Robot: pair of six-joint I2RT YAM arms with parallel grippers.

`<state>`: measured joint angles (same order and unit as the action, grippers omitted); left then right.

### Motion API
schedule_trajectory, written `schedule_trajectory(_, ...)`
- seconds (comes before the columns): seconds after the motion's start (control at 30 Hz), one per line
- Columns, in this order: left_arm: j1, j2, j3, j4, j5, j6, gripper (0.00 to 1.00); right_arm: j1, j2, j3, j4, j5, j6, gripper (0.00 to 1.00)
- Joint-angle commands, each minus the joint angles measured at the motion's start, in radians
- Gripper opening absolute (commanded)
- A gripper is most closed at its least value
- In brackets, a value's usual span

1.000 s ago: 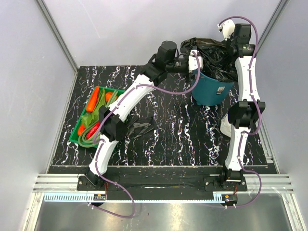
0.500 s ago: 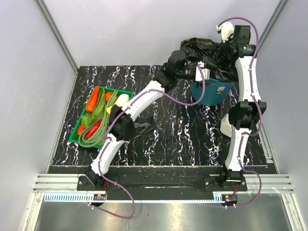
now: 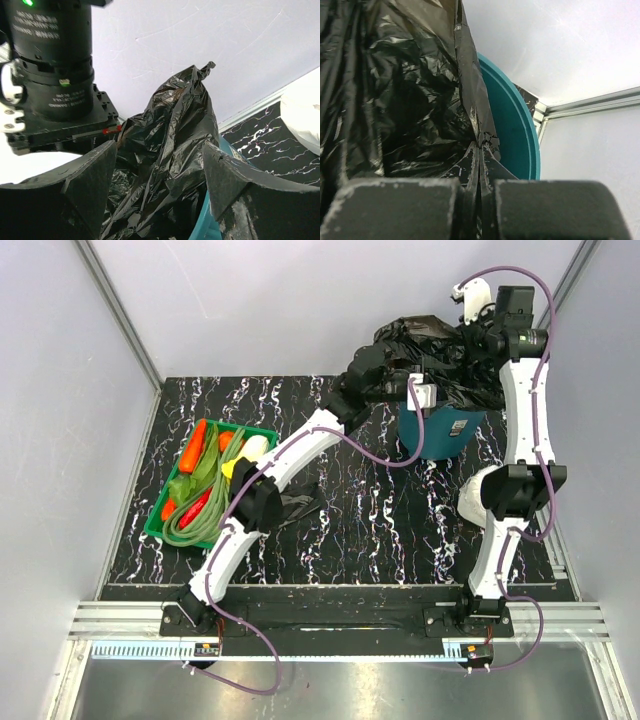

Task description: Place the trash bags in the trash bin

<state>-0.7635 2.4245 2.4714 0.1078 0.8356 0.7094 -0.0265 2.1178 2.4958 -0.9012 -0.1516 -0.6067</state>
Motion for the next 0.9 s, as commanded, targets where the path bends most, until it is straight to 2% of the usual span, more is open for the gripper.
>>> schedule_trajectory(0.0, -0.022, 0.019, 0.049, 0.078, -0.001, 0.053, 0.73, 0.007, -0.096, 0.024, -0.051, -0.085, 0.039, 0.0)
schedule_trajectory(0.33, -0.046, 0.041, 0.055, 0.027, -0.01, 0.15, 0.69, 0.007, -0.159, 0.058, -0.153, -0.158, 0.07, 0.0)
schedule_trajectory(0.6, -0.057, 0.065, 0.058, 0.078, -0.062, 0.205, 0.67, 0.005, -0.235, 0.031, -0.205, -0.204, 0.076, 0.0)
schedule_trajectory(0.77, -0.06, 0.074, 0.066, 0.096, -0.076, 0.213, 0.67, 0.005, -0.283, 0.018, -0.248, -0.23, 0.078, 0.0)
schedule_trajectory(0.87, -0.059, 0.074, 0.08, 0.127, -0.086, 0.162, 0.68, 0.005, -0.303, 0.006, -0.287, -0.262, 0.071, 0.0)
